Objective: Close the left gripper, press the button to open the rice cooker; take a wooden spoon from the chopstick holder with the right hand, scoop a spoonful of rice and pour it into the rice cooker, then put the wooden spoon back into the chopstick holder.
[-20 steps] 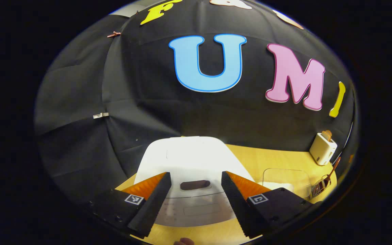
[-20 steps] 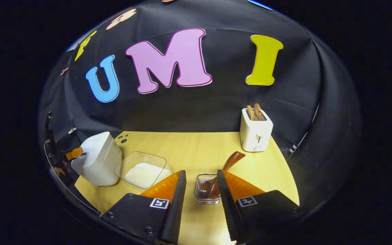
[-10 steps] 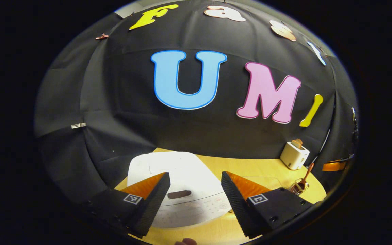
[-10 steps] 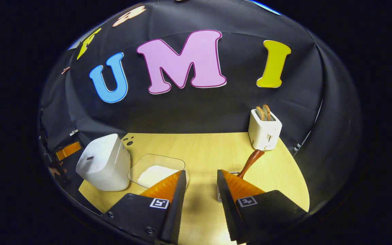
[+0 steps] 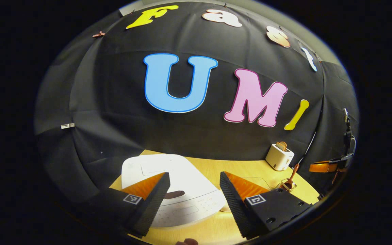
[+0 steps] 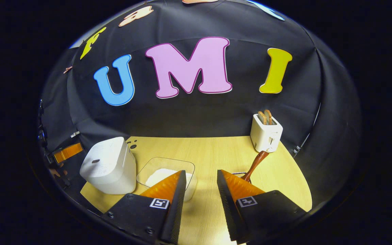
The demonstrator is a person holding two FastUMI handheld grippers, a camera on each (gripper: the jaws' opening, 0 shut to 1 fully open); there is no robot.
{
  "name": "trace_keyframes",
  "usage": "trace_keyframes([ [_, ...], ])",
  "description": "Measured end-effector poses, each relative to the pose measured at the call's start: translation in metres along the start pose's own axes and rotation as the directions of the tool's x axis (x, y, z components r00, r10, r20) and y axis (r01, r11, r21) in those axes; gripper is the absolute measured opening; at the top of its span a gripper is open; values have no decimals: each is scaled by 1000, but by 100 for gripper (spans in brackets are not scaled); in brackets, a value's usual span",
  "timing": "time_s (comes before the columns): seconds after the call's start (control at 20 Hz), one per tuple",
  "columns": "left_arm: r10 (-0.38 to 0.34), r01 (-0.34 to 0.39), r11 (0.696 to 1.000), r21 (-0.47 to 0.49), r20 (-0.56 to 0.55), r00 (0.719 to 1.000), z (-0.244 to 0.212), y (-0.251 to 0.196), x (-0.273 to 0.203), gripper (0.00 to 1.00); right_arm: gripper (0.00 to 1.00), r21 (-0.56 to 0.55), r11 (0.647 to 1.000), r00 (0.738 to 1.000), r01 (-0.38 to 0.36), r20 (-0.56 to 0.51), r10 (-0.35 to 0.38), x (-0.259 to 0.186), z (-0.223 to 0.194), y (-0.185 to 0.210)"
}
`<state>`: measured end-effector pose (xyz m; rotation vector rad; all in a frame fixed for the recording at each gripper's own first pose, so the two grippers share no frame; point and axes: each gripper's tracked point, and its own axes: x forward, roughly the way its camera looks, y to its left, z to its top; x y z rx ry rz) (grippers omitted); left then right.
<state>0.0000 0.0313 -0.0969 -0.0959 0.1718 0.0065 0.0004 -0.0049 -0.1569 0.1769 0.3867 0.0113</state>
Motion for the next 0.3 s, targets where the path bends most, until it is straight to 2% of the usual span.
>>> trace_keyframes([
  [0.25, -36, 36, 999, 7, 4, 999, 0, -12, -1, 95, 58, -3, 1000, 1000, -11, 8, 11, 0, 2, 9],
  [0.3, -38, 38, 999, 10, 0, 999, -2, -12, 0, 95, 73, -3, 1000, 1000, -17, 11, 17, 1, 3, 13],
])
